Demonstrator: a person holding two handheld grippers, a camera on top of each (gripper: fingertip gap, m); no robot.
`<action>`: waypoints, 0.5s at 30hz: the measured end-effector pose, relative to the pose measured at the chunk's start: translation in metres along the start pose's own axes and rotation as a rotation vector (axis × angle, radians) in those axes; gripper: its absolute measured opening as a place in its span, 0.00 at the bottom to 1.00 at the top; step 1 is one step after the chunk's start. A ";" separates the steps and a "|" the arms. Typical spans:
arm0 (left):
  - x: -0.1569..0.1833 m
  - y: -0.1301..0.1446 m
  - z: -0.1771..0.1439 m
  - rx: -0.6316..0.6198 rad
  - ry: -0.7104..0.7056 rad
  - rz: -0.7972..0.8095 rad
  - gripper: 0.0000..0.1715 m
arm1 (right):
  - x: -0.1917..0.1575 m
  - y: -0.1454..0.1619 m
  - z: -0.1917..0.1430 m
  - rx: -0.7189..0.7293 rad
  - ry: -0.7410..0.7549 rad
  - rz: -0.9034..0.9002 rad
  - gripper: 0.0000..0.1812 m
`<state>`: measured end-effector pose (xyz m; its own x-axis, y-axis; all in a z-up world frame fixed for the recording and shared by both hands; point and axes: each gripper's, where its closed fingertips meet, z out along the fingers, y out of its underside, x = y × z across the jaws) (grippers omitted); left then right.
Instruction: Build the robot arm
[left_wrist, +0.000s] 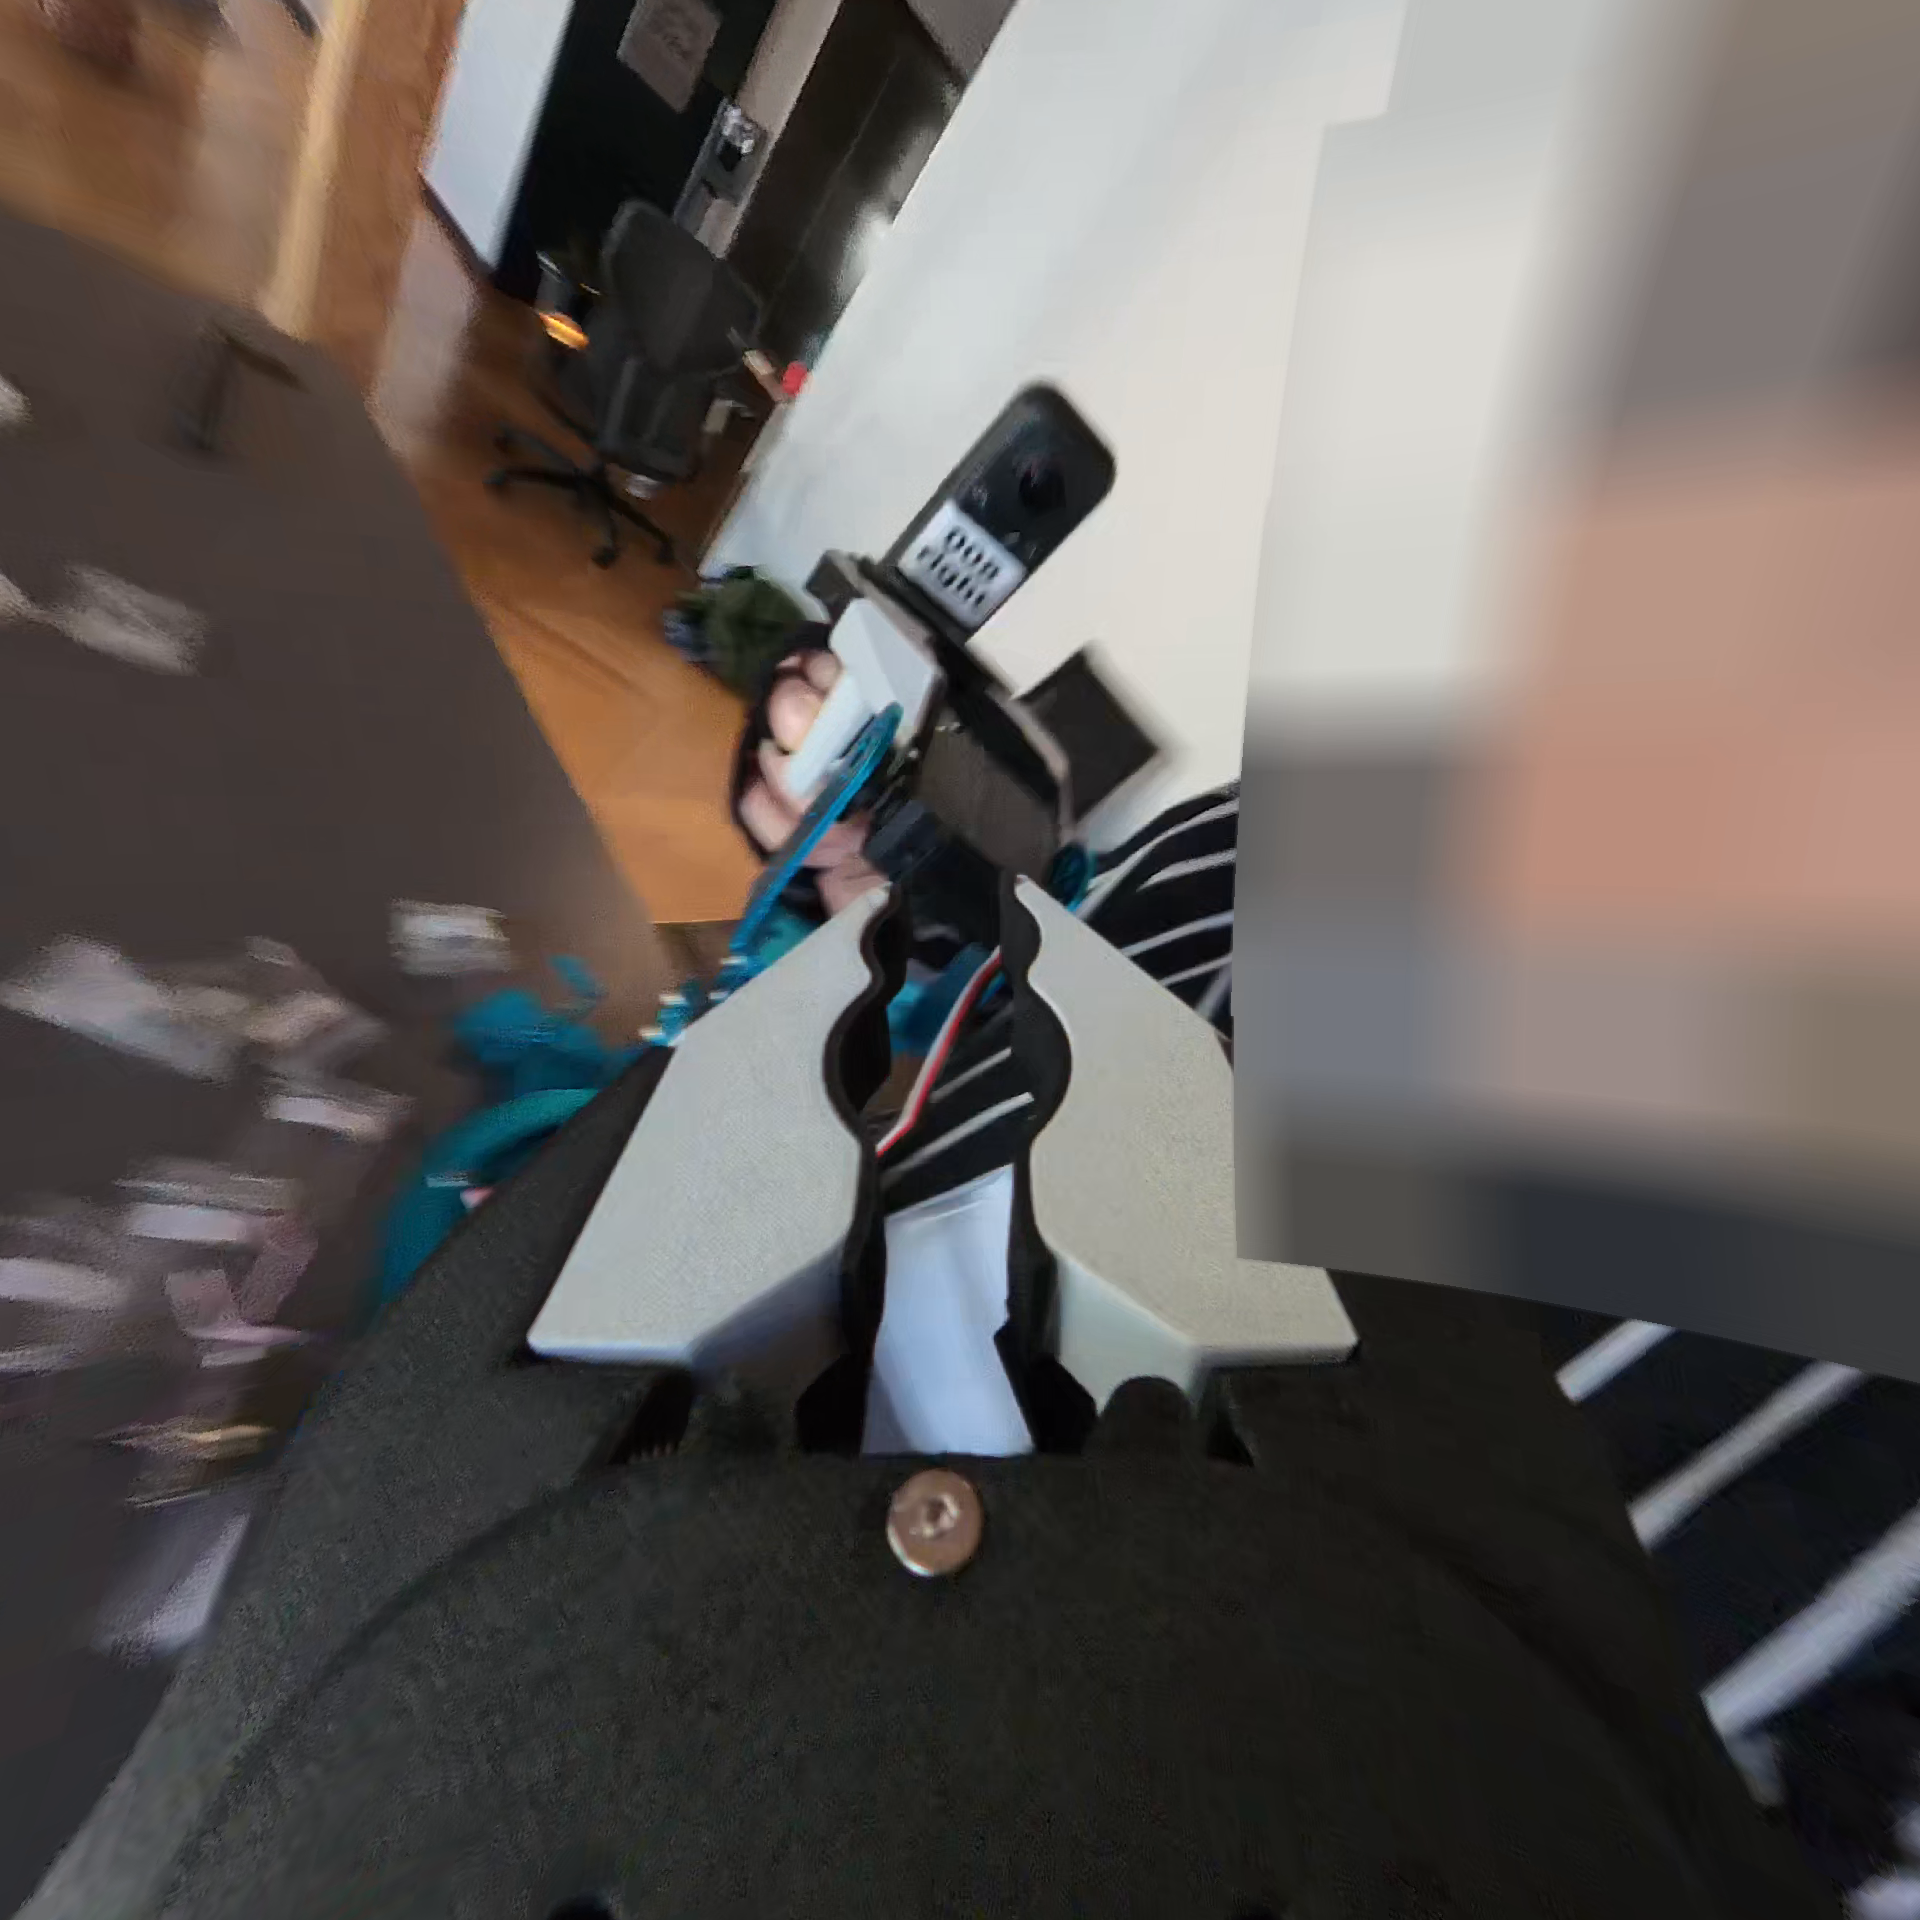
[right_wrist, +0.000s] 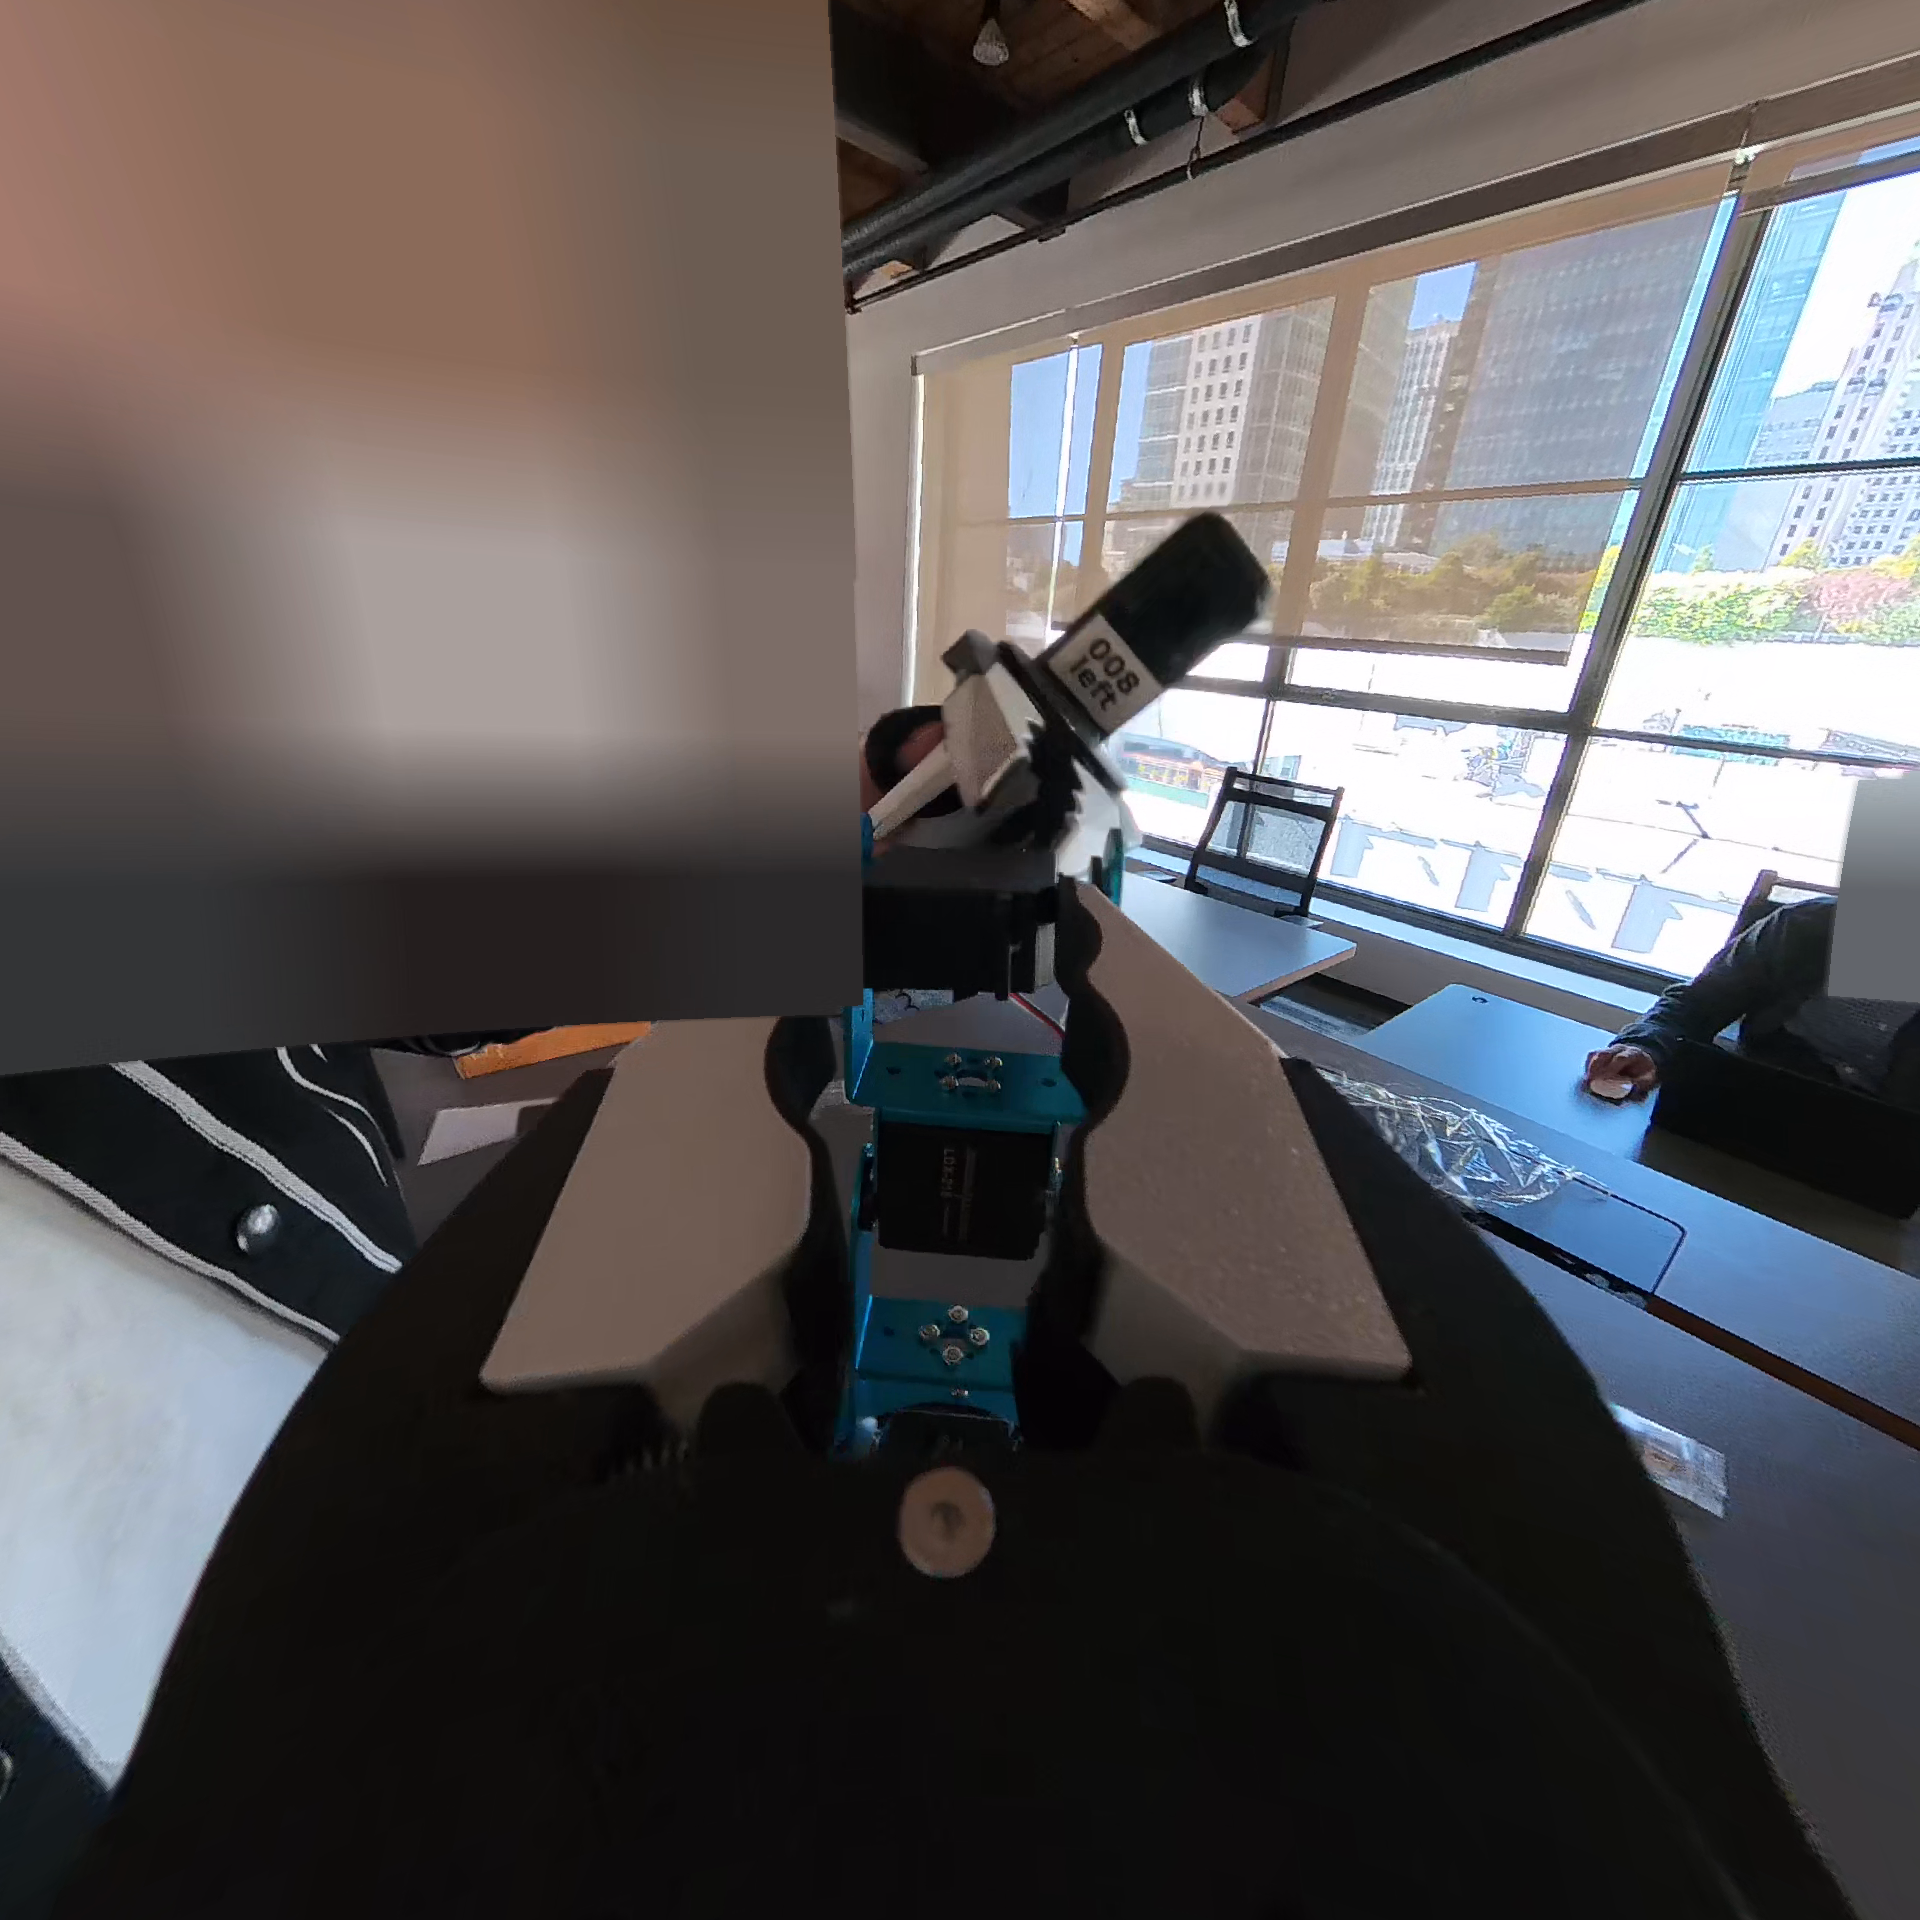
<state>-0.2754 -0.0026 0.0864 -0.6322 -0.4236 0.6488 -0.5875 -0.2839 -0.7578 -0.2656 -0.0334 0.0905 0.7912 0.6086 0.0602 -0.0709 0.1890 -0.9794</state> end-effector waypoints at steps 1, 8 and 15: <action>-0.005 0.003 -0.003 -0.031 -0.077 0.153 0.10 | 0.000 0.000 0.000 0.009 -0.004 0.014 0.22; -0.015 0.002 0.002 -0.102 -0.335 0.627 0.05 | 0.000 0.001 0.000 0.002 -0.004 0.007 0.22; -0.010 0.006 0.016 -0.062 -0.207 0.615 0.02 | 0.000 0.000 -0.002 0.019 -0.013 0.003 0.22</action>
<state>-0.2643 -0.0137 0.0746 -0.7553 -0.6520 0.0667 -0.1817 0.1105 -0.9771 -0.2643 -0.0347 0.0900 0.7832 0.6189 0.0603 -0.0844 0.2019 -0.9758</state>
